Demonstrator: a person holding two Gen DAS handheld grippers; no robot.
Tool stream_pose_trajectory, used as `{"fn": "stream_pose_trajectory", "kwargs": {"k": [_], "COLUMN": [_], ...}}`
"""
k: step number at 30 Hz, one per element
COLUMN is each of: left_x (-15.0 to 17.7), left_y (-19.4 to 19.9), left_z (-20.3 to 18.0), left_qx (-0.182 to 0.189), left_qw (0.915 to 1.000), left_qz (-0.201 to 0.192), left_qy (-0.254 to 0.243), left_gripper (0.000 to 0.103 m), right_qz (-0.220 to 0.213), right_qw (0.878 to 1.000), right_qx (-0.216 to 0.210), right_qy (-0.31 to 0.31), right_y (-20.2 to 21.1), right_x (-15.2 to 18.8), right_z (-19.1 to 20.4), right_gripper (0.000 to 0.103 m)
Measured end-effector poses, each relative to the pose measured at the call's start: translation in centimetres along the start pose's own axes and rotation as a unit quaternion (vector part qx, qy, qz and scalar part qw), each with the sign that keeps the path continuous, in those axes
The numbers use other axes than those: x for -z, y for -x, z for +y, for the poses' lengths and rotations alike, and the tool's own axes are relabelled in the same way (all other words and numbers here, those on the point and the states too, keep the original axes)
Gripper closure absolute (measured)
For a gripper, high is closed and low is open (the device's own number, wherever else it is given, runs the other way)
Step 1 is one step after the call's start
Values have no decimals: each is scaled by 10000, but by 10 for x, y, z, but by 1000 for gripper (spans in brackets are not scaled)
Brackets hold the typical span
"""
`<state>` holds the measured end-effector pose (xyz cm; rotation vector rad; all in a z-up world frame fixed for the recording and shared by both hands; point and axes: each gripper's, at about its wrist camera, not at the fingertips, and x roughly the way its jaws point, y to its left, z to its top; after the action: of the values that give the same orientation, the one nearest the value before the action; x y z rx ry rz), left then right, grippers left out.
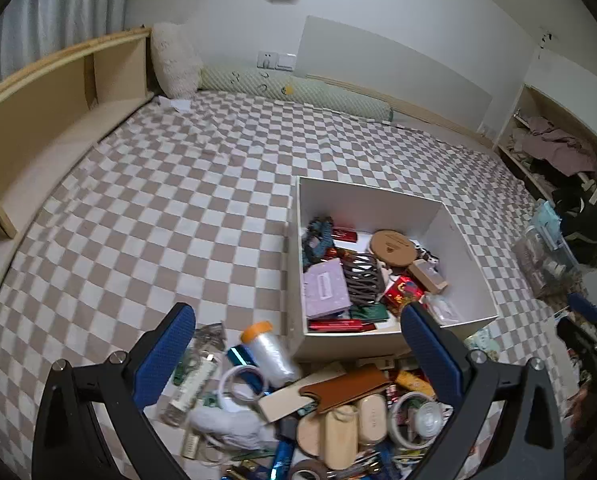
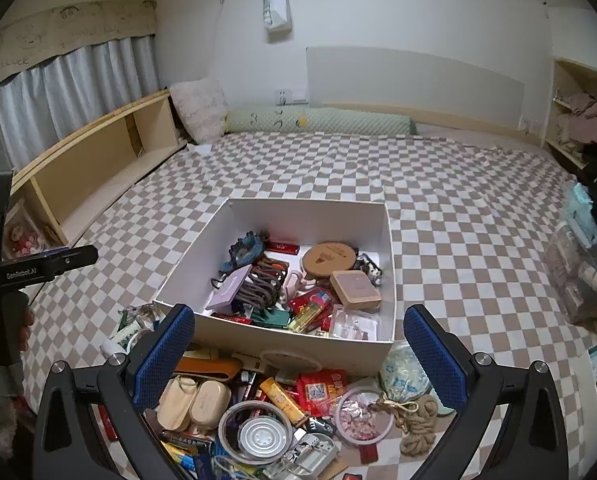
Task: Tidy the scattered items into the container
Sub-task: 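Withdraw both open tools from the box back toward the pile, then grasp the coiled jute rope with the right tool while the left tool approaches the brown tape roll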
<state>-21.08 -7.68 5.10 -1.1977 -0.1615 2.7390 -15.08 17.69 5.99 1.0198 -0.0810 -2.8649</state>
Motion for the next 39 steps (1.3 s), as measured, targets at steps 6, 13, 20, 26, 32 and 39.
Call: {"fn": "stream_pose_trajectory", "kwargs": {"k": [6,13,20,26,32,39], "left_x": [12,32,59,80,100,114], "left_y": [16,26,25,20,3,-14], "left_z": [7,7,-2,-14,-17,-23], "left_qx": [-171,-84,-13,229,343,272], "left_qw": [9996,9997,9995,9985,9967,9922], "left_qz": [-165,-180,-8,151,676,1054], "left_qy": [-173,-155,-307,-463,-300,-604], "left_gripper": [0,0,0,0,0,0], "right_qz": [-71,-3,-89,-57,299,653], "right_qw": [9998,10000,9998,9997,9991,9969], "right_qx": [87,58,-157,-246,-289,66], "right_qy": [158,66,-74,-66,-89,-443], "right_y": [11,8,4,0,-13,-25], "right_x": [15,37,68,99,132,157], "right_z": [6,3,-2,-9,-20,-46], "right_gripper": [0,0,0,0,0,0]}}
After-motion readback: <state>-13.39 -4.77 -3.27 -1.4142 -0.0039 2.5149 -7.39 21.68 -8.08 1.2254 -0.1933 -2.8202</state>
